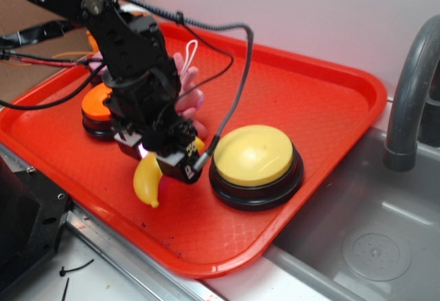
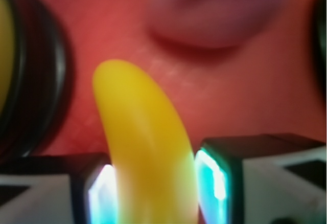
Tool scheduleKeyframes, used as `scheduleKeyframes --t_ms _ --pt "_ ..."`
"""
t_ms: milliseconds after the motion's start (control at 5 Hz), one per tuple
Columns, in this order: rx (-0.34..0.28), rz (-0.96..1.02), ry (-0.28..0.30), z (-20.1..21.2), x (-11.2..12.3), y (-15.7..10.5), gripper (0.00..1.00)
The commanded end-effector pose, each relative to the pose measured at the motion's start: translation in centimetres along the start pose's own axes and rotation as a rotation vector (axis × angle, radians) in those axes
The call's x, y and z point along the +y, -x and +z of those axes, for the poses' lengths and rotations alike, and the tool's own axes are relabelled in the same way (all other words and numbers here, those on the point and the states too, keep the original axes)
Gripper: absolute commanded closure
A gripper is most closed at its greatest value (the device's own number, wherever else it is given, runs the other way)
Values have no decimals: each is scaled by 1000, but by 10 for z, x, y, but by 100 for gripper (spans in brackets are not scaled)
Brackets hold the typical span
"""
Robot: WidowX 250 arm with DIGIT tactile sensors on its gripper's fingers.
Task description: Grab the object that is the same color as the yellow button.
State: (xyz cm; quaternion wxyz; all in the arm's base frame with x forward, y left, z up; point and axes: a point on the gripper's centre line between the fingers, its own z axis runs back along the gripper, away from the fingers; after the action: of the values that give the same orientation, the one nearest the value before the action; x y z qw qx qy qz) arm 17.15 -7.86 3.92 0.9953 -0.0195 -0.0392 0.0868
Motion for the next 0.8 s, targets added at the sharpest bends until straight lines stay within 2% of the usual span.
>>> scheduleKeyframes --t_ms 0,200,400,600 --pt "-48 121 -7 86 9 -44 100" --pt "-82 166 10 121 18 -66 100" --pt "-151 214 0 151 31 -87 100" --pt "-173 208 -5 158 39 -97 100"
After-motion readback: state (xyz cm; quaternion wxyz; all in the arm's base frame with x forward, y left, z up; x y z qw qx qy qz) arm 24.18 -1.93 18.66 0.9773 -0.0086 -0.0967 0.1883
